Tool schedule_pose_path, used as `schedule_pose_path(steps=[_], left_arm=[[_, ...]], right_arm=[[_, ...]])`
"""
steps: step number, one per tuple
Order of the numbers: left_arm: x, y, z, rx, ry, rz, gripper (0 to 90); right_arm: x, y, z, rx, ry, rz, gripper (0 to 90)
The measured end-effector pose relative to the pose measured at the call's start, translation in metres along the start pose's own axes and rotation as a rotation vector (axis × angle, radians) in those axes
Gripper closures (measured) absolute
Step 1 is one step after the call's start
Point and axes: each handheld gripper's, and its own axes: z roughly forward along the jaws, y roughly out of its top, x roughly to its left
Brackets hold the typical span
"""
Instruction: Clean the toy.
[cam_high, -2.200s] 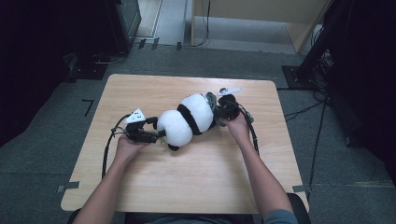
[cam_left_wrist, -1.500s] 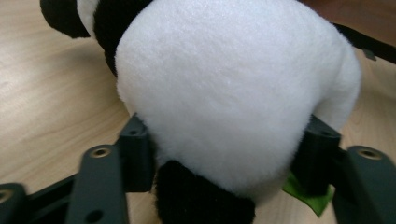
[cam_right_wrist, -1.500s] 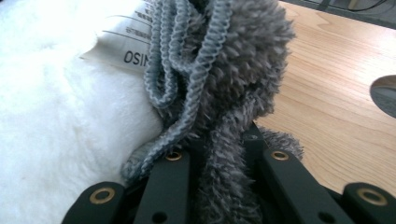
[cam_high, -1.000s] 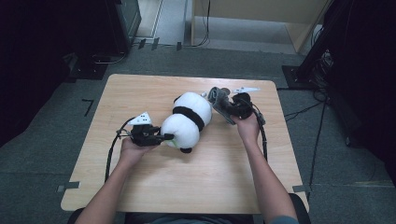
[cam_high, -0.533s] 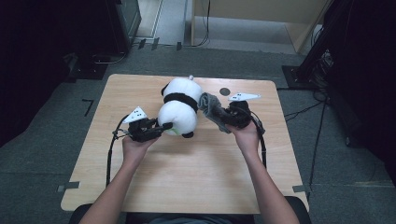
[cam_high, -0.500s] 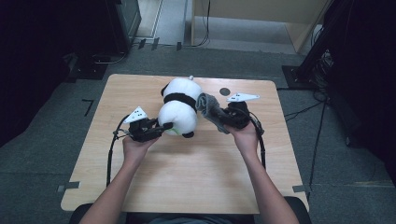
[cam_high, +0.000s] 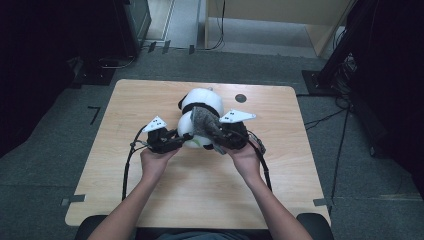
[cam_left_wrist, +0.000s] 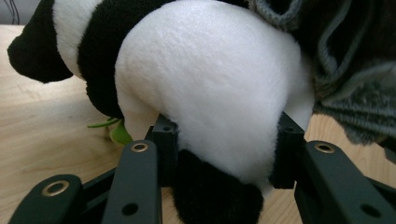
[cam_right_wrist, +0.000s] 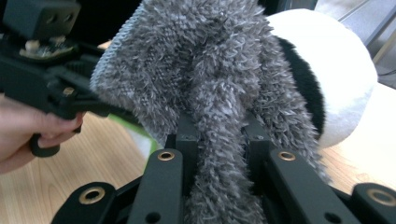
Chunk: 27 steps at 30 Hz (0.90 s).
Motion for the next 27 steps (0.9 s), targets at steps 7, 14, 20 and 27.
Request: schedule_pose_path(steps=[7,14,20,27], left_arm=[[0.005,0.003,-0.003,-0.016,0.006,-0.049,56.6],[0.004,0.004,-0.003,0.006,0.029,-0.039,56.8],[0.007,0.006,-0.007,-0.01,0.035,-0.063,56.8],[0.012,0.007,-0.019,-0.044,0.025,-0.091,56.3]], right_arm=[[0.022,-0.013,0.015,0.057,0.082,-0.057,76.4],[0.031,-0.031,0.031,0.104,0.069,-0.139,76.8],[0.03,-0.037,0.042,0.156,0.104,-0.147,77.0],[0.024,-0.045,0.054,0.216,0.12,-0.138,77.3]])
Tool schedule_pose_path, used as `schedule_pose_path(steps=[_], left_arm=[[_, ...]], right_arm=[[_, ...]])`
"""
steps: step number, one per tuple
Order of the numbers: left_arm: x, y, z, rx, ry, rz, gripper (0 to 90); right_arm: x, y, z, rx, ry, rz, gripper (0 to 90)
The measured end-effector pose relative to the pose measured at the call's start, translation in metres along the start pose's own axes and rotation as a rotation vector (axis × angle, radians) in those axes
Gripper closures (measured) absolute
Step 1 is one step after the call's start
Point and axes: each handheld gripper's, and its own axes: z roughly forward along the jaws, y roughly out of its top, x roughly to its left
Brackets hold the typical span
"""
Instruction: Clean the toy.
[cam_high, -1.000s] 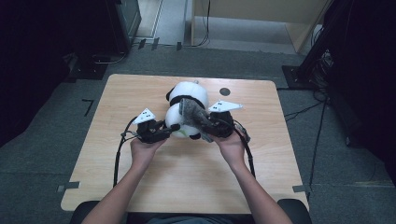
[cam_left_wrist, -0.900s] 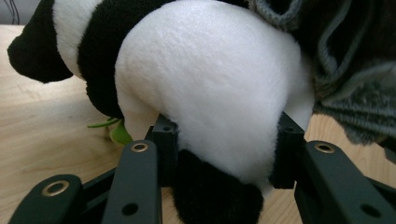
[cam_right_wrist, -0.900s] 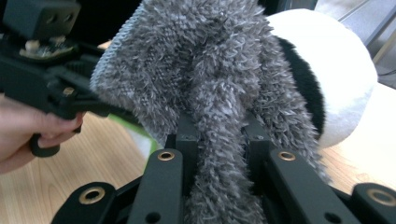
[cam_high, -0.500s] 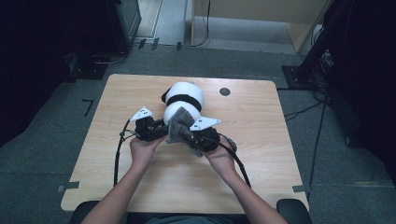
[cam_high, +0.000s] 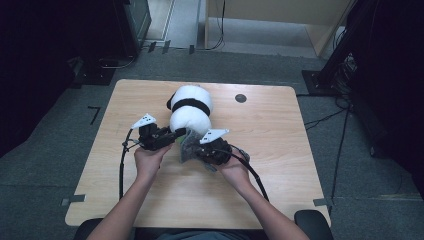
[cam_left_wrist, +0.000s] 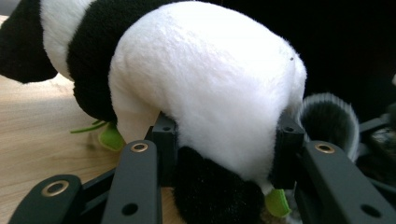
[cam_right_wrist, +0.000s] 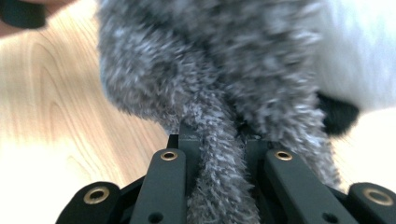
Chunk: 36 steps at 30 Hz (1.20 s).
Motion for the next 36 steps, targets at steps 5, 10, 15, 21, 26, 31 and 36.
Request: schedule_pose_path(steps=[5,10,15,21,26,31,36], left_arm=[[0.0,0.0,-0.004,0.005,-0.006,0.005,56.3],[0.0,0.0,-0.007,-0.008,-0.016,0.015,56.2],[0.001,-0.001,-0.008,-0.006,-0.029,0.01,56.0],[0.0,-0.001,-0.008,-0.003,-0.03,0.021,55.9],[0.003,-0.001,-0.009,0.008,-0.008,0.031,55.8],[0.0,-0.003,-0.006,0.02,-0.002,0.049,55.8],[-0.011,-0.007,0.003,0.045,-0.02,0.082,55.5]], right_arm=[[-0.014,-0.005,0.004,0.046,-0.019,0.006,77.3],[-0.032,-0.008,-0.003,0.046,-0.038,0.043,77.2],[-0.051,-0.011,-0.012,0.042,-0.08,0.097,77.2],[-0.076,-0.016,-0.03,-0.016,-0.098,0.206,77.2],[-0.088,-0.015,-0.051,-0.074,-0.111,0.261,77.0],[-0.083,-0.001,-0.073,-0.15,-0.119,0.236,77.0],[-0.07,0.013,-0.086,-0.214,-0.089,0.214,76.5]])
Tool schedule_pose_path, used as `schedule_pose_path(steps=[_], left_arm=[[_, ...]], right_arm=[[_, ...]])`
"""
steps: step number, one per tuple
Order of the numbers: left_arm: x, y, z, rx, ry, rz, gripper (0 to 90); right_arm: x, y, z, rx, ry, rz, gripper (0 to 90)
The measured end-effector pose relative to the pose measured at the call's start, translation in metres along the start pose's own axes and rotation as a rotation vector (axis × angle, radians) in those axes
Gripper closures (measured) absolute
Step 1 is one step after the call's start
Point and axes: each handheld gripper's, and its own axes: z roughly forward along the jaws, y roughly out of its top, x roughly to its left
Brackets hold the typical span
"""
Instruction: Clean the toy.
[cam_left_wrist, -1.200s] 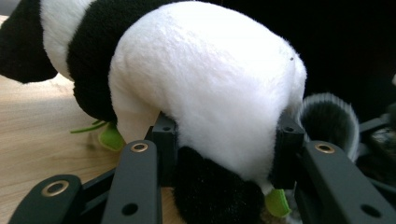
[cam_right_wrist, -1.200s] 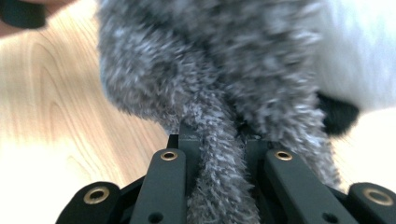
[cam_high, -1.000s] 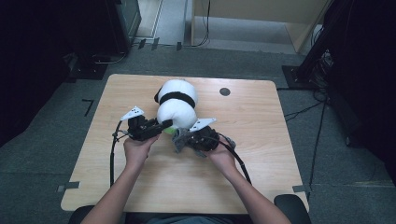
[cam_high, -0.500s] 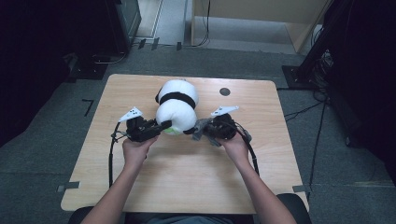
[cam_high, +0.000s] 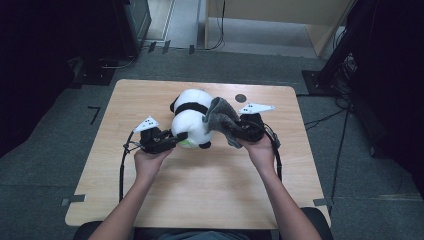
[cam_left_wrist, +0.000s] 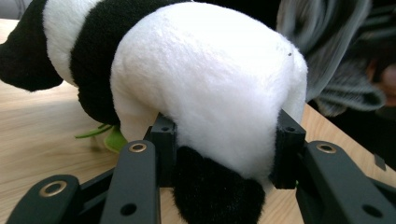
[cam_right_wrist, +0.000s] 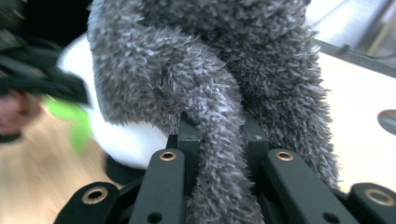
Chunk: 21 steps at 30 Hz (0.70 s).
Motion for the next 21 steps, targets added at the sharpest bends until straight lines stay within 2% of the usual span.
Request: schedule_pose_path(steps=[2,3,6,8,11,21], left_arm=[[-0.005,-0.001,0.004,0.008,-0.011,0.009,55.5],[-0.007,-0.001,0.005,0.008,-0.013,0.014,55.5],[-0.011,-0.002,0.008,0.006,-0.018,0.022,55.5],[-0.011,-0.002,0.008,0.006,-0.011,0.024,55.4],[-0.009,-0.002,0.007,0.002,-0.007,0.007,55.5],[-0.003,0.002,0.003,-0.011,0.037,-0.01,55.5]], right_arm=[[0.005,0.004,-0.001,-0.019,0.038,0.018,76.3],[0.009,0.005,0.0,-0.021,0.054,0.013,76.3],[0.018,0.005,0.005,0.002,0.071,0.0,76.2],[0.024,0.005,0.009,0.017,0.07,-0.011,76.0],[0.033,0.005,0.012,0.027,0.056,-0.044,75.8],[0.063,-0.001,0.025,0.055,0.074,-0.122,75.4]])
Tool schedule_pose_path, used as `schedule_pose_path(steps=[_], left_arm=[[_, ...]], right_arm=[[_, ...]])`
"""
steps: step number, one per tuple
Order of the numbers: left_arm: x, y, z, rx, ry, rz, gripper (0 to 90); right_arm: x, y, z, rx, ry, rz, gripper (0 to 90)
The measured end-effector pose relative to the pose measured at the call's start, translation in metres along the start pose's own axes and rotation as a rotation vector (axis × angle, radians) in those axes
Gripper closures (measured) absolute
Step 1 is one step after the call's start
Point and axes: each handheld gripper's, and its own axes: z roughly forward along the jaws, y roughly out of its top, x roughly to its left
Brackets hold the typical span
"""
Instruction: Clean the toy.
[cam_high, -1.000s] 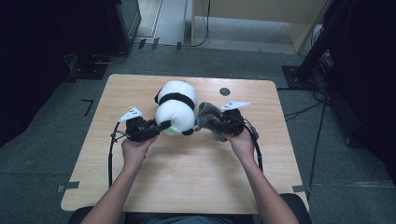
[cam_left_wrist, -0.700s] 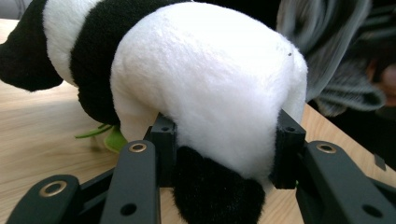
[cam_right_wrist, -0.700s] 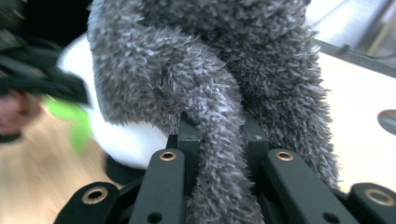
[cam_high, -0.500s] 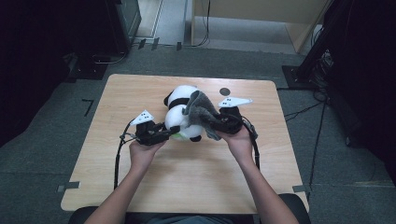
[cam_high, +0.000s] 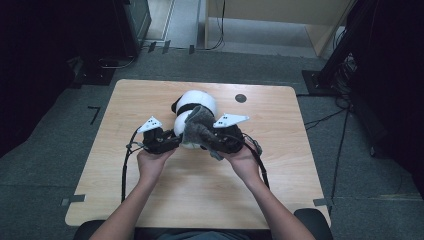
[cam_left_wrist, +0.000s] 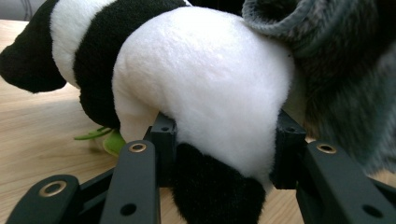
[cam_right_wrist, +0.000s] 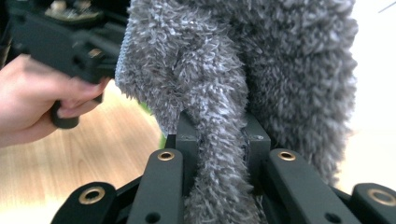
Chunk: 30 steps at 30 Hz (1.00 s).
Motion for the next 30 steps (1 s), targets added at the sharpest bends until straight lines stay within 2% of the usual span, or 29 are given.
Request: schedule_pose_path(steps=[3,5,8,10,11,12,15,17,20,26,30], left_arm=[[0.002,0.002,-0.001,-0.009,0.008,-0.01,55.5],[0.003,0.003,-0.001,-0.014,0.0,-0.016,55.5],[0.001,0.005,0.0,-0.007,0.011,0.009,55.6],[0.002,0.005,0.001,-0.003,0.013,0.0,55.5],[0.004,0.006,0.001,-0.007,0.01,-0.012,55.5],[0.005,0.006,0.001,-0.016,0.006,-0.02,55.5],[0.007,0.01,-0.003,-0.048,-0.013,-0.027,55.5],[0.007,0.012,-0.006,-0.064,-0.019,-0.024,55.4],[0.008,0.014,-0.009,-0.056,-0.015,0.008,55.3],[0.014,0.012,-0.012,-0.05,-0.004,0.003,55.1],[0.018,0.012,-0.016,-0.045,0.006,0.007,55.0]], right_arm=[[0.007,-0.003,0.007,0.012,0.023,-0.022,75.8],[0.013,-0.006,0.014,0.042,0.043,-0.038,75.9],[0.022,-0.014,0.026,0.073,0.027,-0.083,76.3],[0.023,-0.018,0.028,0.072,0.02,-0.098,76.5],[0.021,-0.019,0.029,0.079,0.029,-0.086,76.7],[0.02,-0.02,0.031,0.095,0.04,-0.078,76.7],[0.022,-0.029,0.039,0.145,0.029,-0.104,76.9],[0.016,-0.034,0.045,0.182,0.029,-0.079,76.9],[0.002,-0.039,0.045,0.198,0.016,-0.038,76.9],[-0.017,-0.041,0.037,0.187,0.003,-0.005,76.8],[-0.029,-0.045,0.031,0.172,-0.023,0.012,76.7]])
